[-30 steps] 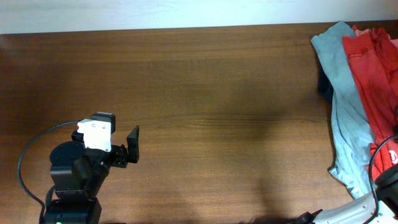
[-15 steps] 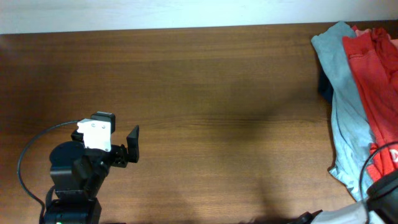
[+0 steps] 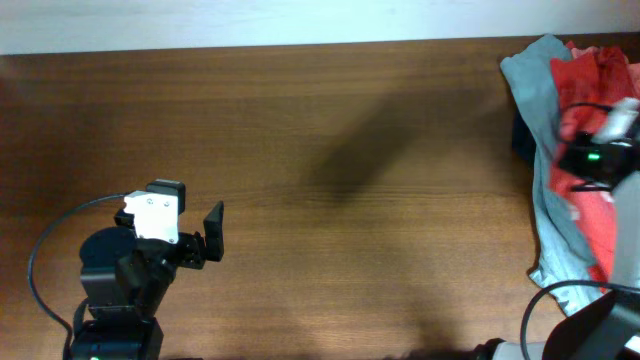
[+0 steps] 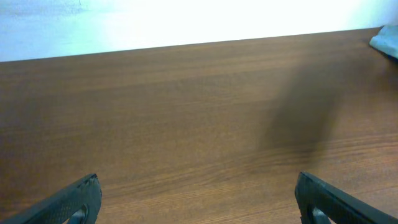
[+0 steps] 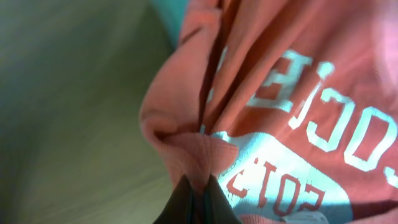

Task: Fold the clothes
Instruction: 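Pull the orange shirt left out of the pile onto the table, then grasp the shirt's left edge with the left gripper and drag it left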

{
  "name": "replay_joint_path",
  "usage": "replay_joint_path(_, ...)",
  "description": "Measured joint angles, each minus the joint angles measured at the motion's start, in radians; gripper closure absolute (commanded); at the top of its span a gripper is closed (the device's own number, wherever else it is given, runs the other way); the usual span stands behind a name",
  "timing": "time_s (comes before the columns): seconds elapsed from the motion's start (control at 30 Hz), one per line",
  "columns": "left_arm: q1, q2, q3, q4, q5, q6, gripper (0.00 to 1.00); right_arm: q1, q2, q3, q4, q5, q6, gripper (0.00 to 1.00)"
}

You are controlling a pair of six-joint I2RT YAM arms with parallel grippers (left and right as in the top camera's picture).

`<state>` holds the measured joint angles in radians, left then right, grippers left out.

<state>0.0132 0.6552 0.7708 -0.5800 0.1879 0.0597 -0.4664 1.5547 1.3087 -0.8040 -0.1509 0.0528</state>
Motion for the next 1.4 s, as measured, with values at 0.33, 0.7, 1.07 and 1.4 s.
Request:
replay_joint_path(0.33,0.0,0.0,0.0,0.0,0.0,0.0,0.01,0.472,0.0,0.0,-0.064,0.0,0.006,0.96)
replay_joint_path(0.7,0.0,0.0,0.001,0.0,0.004,0.0,0.01,0.99,0.079,0.001,0.265,-0.001,0.054,0.48)
replay_joint_path(1.07,0.0,0.0,0.001,0.024,0.039,0.0,0.01,1.035,0.152,0.047,0.182,0.184,0.052,0.01)
replay_joint_path(1.4,-0.004,0.088,0.013,0.129,0.196,-0.028,0.01,0.649,-0.045,0.242,-0.304,0.298,0.052,0.01)
